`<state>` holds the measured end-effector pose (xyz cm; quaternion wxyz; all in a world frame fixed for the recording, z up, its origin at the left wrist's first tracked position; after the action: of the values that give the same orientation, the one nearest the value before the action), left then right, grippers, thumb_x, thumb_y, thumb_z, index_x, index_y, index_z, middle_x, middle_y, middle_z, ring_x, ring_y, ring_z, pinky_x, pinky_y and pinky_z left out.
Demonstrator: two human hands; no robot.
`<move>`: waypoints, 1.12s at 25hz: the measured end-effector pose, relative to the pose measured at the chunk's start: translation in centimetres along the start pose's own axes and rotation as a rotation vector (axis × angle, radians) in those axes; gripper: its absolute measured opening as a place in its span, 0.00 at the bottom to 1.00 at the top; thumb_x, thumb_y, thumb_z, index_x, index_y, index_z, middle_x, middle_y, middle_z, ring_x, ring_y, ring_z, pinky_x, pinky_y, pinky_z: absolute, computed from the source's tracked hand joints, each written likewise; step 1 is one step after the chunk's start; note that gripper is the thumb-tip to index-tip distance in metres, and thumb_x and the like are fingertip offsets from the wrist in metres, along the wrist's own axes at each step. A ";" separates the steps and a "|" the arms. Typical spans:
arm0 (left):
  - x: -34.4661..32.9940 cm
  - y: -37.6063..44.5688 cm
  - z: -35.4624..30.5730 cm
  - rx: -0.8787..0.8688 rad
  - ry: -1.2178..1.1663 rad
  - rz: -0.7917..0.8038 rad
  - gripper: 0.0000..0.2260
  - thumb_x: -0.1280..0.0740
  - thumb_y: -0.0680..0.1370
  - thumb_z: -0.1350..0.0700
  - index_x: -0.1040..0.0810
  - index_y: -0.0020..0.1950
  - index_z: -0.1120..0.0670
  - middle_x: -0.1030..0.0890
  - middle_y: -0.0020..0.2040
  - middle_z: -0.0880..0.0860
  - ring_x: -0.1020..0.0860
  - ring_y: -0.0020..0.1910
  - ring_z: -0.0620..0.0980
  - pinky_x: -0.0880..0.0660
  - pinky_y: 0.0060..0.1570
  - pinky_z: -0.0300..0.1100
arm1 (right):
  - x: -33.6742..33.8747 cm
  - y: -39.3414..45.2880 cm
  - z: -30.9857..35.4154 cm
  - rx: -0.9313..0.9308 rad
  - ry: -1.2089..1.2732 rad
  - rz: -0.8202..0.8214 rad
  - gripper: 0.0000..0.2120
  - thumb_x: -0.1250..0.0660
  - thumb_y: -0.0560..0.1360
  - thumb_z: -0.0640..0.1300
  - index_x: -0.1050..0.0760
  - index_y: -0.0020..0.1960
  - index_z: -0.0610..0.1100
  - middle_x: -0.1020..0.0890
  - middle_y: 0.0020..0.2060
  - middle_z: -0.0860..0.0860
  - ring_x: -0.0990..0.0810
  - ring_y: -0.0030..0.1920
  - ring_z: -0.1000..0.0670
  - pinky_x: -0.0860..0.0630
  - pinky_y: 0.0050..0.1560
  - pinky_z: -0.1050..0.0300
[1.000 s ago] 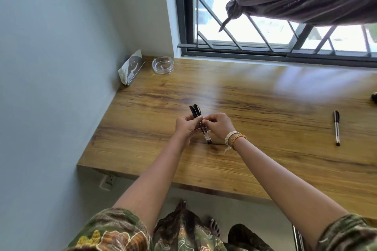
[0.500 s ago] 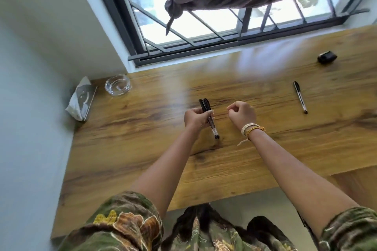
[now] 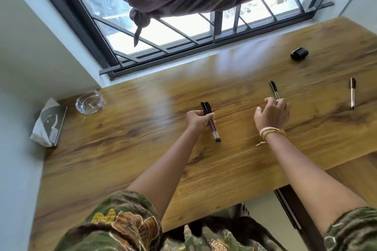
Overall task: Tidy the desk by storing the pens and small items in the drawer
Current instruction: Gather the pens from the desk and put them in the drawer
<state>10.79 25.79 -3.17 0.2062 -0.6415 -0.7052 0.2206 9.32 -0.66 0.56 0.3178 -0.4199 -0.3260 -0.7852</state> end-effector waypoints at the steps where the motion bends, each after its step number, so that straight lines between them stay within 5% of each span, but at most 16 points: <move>1: -0.7 0.2 -0.2 -0.004 0.006 0.002 0.11 0.27 0.73 0.65 0.22 0.53 0.68 0.17 0.49 0.66 0.17 0.43 0.60 0.18 0.47 0.56 | 0.1 0.4 -0.5 -0.005 -0.018 -0.014 0.16 0.29 0.68 0.43 0.24 0.55 0.41 0.25 0.55 0.40 0.27 0.57 0.37 0.31 0.56 0.45; 9: -6.6 1.3 -1.5 0.003 -0.045 -0.006 0.11 0.26 0.73 0.63 0.22 0.52 0.66 0.16 0.47 0.64 0.15 0.42 0.60 0.18 0.45 0.57 | -1.2 5.3 -3.6 -0.059 0.108 0.215 0.12 0.36 0.73 0.39 0.20 0.54 0.37 0.20 0.53 0.37 0.24 0.56 0.35 0.27 0.58 0.47; 13: -10.7 1.7 -1.4 0.018 -0.103 0.022 0.13 0.28 0.74 0.63 0.24 0.56 0.66 0.16 0.46 0.63 0.16 0.40 0.59 0.18 0.44 0.55 | -1.3 6.4 -2.5 -0.078 0.365 0.362 0.08 0.29 0.68 0.41 0.16 0.46 0.41 0.14 0.42 0.44 0.17 0.44 0.45 0.21 0.46 0.58; 17: -13.9 2.1 -1.2 0.053 -0.185 0.043 0.14 0.28 0.75 0.62 0.24 0.58 0.67 0.16 0.46 0.62 0.16 0.39 0.57 0.18 0.45 0.53 | -1.7 5.6 -0.5 0.008 0.533 0.536 0.08 0.25 0.67 0.43 0.16 0.45 0.43 0.15 0.38 0.49 0.20 0.35 0.56 0.27 0.34 0.70; 22: -16.0 2.2 -1.4 0.061 -0.249 0.048 0.12 0.29 0.75 0.64 0.23 0.56 0.65 0.18 0.40 0.58 0.18 0.32 0.51 0.17 0.37 0.46 | -1.8 5.3 -1.7 -0.043 0.595 0.607 0.08 0.24 0.67 0.41 0.16 0.45 0.41 0.15 0.40 0.46 0.18 0.39 0.51 0.19 0.45 0.56; 25: -16.8 2.2 -1.3 0.056 -0.238 0.081 0.08 0.28 0.74 0.66 0.22 0.50 0.64 0.18 0.41 0.59 0.18 0.35 0.53 0.17 0.37 0.45 | -1.6 5.5 -2.8 -0.060 0.638 0.636 0.08 0.23 0.67 0.39 0.17 0.45 0.41 0.16 0.38 0.48 0.20 0.36 0.55 0.22 0.37 0.65; 28: -17.6 2.2 -1.3 0.054 -0.238 0.112 0.13 0.27 0.72 0.66 0.22 0.56 0.68 0.18 0.42 0.60 0.18 0.36 0.54 0.18 0.35 0.44 | -1.6 5.9 -3.4 -0.040 0.644 0.722 0.08 0.22 0.66 0.41 0.17 0.43 0.45 0.15 0.38 0.50 0.18 0.37 0.55 0.24 0.34 0.71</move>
<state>14.93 8.54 -3.55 0.1257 -0.6435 -0.6815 0.3251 13.11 -6.38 -0.88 0.6465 -0.2476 -0.0294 -0.7210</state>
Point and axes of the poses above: each hand's wrist, its own y-axis towards the middle knuckle, its own x-axis out of the back of the hand, z = x × y, the point moved 8 cm from there along y, towards the middle knuckle
